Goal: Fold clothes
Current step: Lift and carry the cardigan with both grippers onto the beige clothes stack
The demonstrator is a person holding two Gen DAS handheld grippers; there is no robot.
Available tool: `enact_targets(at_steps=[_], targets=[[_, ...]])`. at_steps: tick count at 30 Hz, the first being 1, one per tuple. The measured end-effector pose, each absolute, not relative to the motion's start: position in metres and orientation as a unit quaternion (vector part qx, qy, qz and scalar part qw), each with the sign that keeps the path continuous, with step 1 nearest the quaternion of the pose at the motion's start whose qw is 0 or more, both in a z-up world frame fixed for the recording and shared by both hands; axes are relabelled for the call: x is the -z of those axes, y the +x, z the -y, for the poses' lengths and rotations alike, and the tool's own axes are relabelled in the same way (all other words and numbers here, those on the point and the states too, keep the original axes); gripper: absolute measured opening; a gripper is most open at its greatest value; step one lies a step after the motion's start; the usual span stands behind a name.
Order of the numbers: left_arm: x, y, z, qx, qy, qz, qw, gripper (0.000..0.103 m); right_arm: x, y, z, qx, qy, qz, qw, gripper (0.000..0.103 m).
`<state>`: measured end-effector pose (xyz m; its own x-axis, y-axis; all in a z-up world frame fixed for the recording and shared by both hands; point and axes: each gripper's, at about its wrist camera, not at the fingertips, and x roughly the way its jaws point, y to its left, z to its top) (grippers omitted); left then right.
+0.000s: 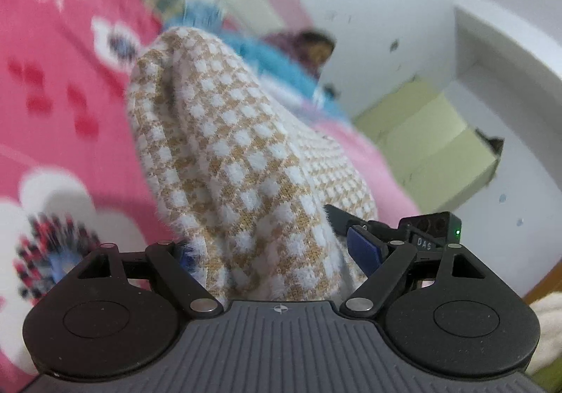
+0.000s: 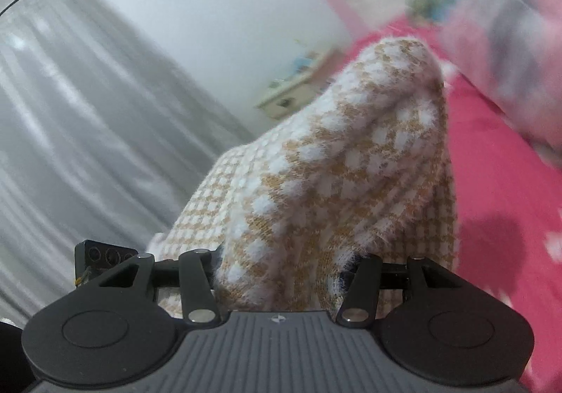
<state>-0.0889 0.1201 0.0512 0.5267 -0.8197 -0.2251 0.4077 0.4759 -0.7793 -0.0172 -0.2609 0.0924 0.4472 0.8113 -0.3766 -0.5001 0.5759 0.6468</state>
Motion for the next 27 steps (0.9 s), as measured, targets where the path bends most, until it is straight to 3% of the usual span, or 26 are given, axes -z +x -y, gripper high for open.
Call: enact_targets(at_steps=[5, 13, 17, 23, 27], targets=[[-0.112, -0.135, -0.178, 0.311, -0.339, -0.215, 0.862, 0.083, -0.156, 0.008, 0.175, -0.508, 0.173, -0.315, 0.783, 0.055], [-0.163, -0.255, -0.275, 0.09, -0.373, -0.135, 0.914, 0.083, -0.206, 0.015, -0.031, -0.674, 0.064, -0.36, 0.642, 0.055], [-0.149, -0.307, -0.313, 0.008, -0.414, -0.13, 0.901, 0.083, -0.183, 0.002, -0.129, -0.712, 0.017, -0.401, 0.576, 0.055], [-0.035, -0.322, -0.361, -0.105, -0.494, -0.205, 0.839, 0.081, -0.064, -0.017, -0.228, -0.684, -0.073, -0.476, 0.549, 0.058], [-0.027, -0.324, -0.363, -0.105, -0.505, -0.177, 0.838, 0.082, -0.076, -0.024, -0.234, -0.704, -0.047, -0.464, 0.535, 0.058]])
